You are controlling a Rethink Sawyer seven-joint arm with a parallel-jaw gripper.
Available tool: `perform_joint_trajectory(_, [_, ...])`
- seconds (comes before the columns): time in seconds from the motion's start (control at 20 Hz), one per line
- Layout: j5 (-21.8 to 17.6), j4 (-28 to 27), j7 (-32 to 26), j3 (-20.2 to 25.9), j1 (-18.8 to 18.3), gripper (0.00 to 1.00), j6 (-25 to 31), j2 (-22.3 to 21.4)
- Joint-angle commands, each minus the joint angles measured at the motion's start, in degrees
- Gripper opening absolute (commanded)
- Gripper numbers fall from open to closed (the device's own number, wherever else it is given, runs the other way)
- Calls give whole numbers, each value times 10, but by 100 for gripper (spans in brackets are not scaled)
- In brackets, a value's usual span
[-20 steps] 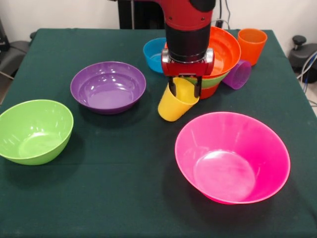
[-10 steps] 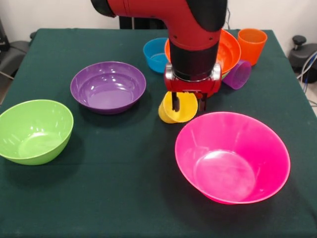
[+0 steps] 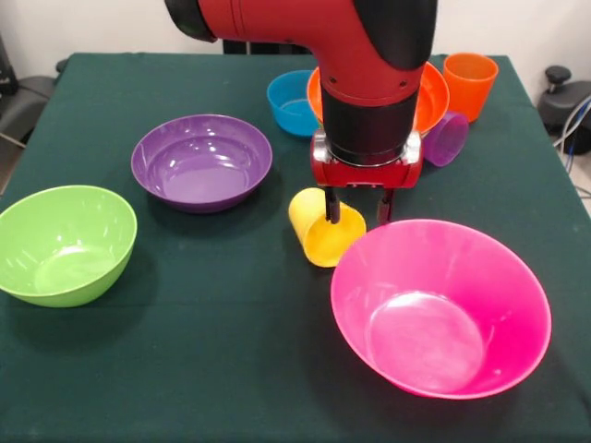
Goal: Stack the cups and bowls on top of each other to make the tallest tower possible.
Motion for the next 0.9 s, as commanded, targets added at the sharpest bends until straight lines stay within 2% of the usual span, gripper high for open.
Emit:
perform_joint_trajectory(0.05, [8,-50,73,17,9,100,45,26])
perform_joint_trajectory(0.4, [17,-63,83,11,20,100,54,32])
perform_joint_trajectory(0.7, [33,-36,91,6,28,100,104,-13])
perform_joint_trajectory(0.9, [42,-36,95,0,36,100,131,-24])
